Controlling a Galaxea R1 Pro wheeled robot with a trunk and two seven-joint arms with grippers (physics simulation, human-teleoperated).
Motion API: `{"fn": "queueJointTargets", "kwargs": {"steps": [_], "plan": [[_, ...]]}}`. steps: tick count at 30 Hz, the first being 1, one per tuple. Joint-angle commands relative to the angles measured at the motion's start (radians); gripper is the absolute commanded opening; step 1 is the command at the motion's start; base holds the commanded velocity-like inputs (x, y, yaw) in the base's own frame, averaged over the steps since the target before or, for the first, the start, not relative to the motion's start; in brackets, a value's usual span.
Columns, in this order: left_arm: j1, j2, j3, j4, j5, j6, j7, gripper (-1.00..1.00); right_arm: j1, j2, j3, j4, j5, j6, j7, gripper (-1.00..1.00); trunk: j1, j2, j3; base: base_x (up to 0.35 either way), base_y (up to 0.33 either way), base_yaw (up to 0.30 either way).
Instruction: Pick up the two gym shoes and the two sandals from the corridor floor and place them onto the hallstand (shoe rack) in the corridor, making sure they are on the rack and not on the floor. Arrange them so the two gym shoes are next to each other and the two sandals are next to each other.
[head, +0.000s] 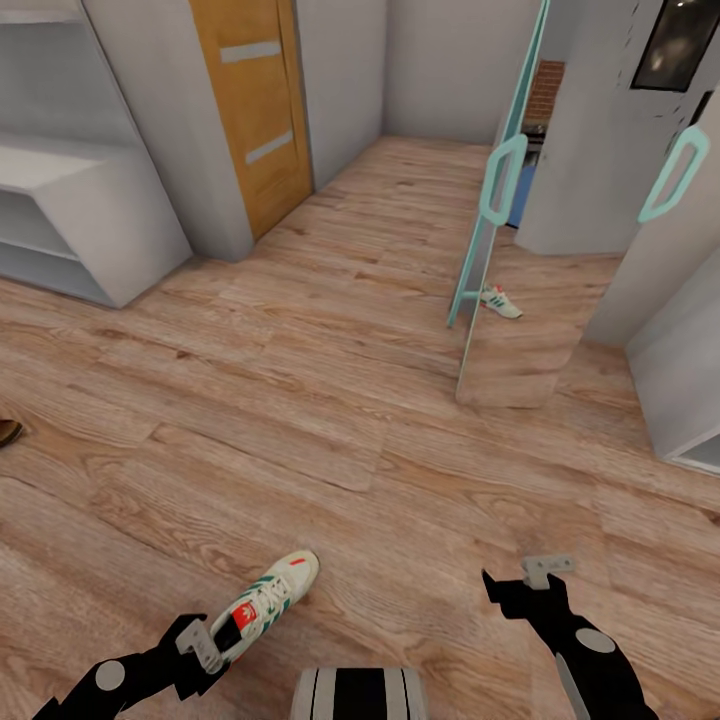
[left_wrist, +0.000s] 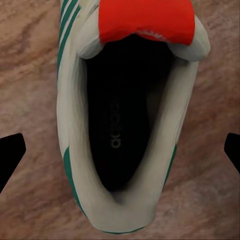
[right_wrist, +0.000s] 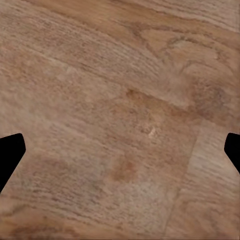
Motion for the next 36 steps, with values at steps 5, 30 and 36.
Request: {"fn": "queueJointTargets", "kwargs": {"steps": [5,30,36], "plan": [[0.000,0.001,0.000,-0.001,-0.007,-0.006,0.001,1.00,0.000,0.000,-0.002,-0.002,0.004,0.005,0.007,1.00,0.002,-0.001,-0.022,0.000,0.000,0.000],[0.002,0.006,0.000,-0.001,-0.007,-0.006,0.001,1.00,0.000,0.000,0.000,-0.002,0.004,0.005,0.007,1.00,0.006,-0.004,-0.082,0.000,0.000,0.000],[0.002,0.009,0.005,-0.001,-0.007,-0.006,0.001,1.00,0.000,0.000,0.000,-0.001,0.004,0.005,0.007,1.00,0.006,-0.004,-0.082,0.000,0.000,0.000]]}}
